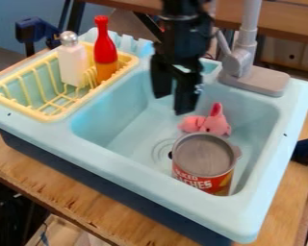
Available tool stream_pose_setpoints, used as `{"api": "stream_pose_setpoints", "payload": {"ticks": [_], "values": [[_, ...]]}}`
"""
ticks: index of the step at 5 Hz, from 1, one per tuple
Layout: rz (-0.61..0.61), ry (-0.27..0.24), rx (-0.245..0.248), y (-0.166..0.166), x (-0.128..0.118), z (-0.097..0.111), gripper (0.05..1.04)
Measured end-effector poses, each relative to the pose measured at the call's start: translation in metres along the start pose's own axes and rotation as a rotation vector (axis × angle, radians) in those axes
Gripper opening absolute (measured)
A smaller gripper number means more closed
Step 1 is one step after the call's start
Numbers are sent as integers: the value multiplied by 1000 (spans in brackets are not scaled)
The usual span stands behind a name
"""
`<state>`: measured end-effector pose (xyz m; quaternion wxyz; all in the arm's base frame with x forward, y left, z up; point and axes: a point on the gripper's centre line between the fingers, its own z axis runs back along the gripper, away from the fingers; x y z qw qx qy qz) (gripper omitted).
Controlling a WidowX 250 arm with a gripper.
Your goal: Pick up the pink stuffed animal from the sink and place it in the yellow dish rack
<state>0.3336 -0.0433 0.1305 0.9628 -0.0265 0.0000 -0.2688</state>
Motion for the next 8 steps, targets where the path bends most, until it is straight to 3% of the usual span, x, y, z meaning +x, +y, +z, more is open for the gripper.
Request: {"api": "stream_pose_setpoints", "payload": {"ticks": [3, 4, 6, 8], "values": [[-50, -59, -55, -9, 18, -18, 1007], [-24, -83, -86, -14, 19, -37, 1007], [12, -145, -88, -17, 22, -48, 971], [54, -137, -83, -16, 19, -43, 475]]}}
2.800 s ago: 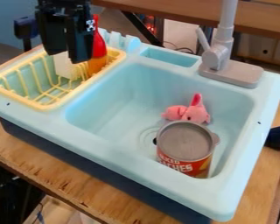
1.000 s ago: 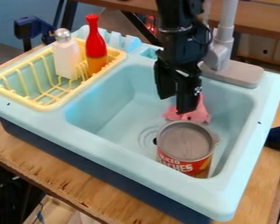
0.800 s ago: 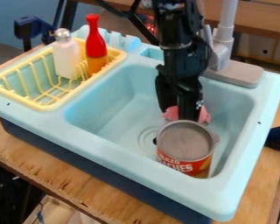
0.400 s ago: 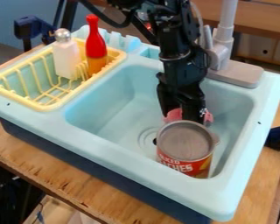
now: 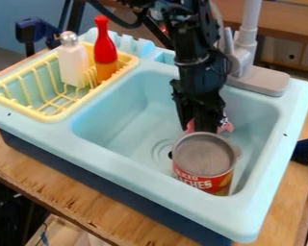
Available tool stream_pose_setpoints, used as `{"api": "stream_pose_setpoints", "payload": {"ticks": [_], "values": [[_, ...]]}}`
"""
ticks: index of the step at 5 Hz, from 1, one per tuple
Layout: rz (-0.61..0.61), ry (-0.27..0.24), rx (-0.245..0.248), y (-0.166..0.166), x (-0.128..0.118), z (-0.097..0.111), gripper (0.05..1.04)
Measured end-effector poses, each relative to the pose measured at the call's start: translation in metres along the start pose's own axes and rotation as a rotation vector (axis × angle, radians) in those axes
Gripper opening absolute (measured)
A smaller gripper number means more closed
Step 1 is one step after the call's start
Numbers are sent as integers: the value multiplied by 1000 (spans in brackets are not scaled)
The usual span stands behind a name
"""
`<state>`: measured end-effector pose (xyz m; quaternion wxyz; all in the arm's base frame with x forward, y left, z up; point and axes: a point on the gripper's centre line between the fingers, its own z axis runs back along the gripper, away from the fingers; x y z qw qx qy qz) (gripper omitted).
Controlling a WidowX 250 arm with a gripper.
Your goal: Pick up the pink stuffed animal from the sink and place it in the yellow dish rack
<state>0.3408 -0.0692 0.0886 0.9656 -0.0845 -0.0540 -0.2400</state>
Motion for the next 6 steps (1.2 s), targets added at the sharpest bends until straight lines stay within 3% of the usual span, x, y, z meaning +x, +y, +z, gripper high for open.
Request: {"api": "stream_pose_setpoints", "payload": {"ticks": [1, 2, 3, 4, 5, 6], "values": [[18, -41, 11, -3, -8, 25, 379], [10, -23, 33, -4, -21, 49, 351], [36, -30, 98, -11, -45, 84, 351], [181, 70, 176, -6, -86, 107, 351], [338, 90, 219, 7, -127, 121, 351], [454, 45, 252, 39, -147, 125, 351]]}}
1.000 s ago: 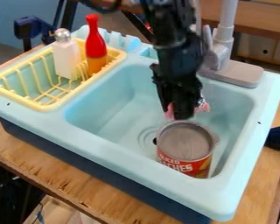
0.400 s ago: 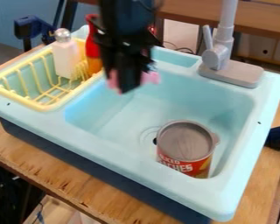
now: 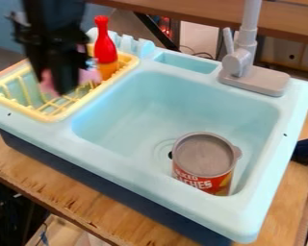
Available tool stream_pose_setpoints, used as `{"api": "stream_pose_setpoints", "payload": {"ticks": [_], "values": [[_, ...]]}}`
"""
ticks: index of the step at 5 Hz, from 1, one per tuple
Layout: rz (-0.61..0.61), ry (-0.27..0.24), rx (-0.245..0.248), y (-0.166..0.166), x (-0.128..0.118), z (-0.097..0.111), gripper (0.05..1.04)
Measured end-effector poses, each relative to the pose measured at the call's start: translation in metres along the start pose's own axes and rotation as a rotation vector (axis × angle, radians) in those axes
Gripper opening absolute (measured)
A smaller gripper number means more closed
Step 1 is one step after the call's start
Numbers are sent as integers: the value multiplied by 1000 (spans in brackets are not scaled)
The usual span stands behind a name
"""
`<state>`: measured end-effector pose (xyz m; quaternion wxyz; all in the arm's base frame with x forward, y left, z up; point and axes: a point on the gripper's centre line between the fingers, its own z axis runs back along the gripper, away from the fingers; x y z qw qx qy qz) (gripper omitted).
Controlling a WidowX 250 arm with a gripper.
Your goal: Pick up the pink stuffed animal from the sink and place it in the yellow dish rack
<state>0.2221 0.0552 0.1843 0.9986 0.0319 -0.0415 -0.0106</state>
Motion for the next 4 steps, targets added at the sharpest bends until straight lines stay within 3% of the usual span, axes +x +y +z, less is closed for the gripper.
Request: {"api": "stream_pose_setpoints", "payload": {"ticks": [1, 2, 4], "values": [[56, 3, 16, 26, 5, -15, 351], [74, 5, -8, 43, 18, -27, 351], [62, 95, -74, 49, 36, -70, 351]]}}
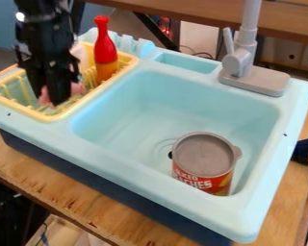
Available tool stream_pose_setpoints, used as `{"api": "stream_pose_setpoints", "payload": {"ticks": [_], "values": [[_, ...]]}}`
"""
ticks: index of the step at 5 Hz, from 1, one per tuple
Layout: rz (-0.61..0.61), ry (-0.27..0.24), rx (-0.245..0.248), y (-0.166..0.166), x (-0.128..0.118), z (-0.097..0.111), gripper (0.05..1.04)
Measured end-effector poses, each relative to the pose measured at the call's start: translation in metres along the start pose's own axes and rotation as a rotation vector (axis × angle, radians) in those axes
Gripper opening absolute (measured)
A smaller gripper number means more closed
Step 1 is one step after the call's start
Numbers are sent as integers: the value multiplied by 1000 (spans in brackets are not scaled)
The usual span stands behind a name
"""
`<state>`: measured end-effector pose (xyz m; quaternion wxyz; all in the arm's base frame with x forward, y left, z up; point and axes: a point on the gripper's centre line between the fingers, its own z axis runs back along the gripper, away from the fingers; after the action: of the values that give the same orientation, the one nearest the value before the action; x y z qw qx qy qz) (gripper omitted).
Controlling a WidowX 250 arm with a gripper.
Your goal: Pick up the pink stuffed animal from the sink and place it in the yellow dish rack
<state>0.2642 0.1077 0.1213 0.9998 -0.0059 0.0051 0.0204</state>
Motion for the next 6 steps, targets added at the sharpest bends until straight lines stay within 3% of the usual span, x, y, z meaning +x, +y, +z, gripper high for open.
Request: {"api": "stream_pose_setpoints", "payload": {"ticks": [1, 3, 4, 5, 6], "values": [[5, 32, -32, -1, 5, -13, 394], [-11, 66, -33, -1, -1, -6, 987], [13, 19, 25, 0, -12, 30, 1006], [-27, 25, 96, -21, -20, 62, 1003], [-158, -23, 61, -61, -26, 82, 1003]]}}
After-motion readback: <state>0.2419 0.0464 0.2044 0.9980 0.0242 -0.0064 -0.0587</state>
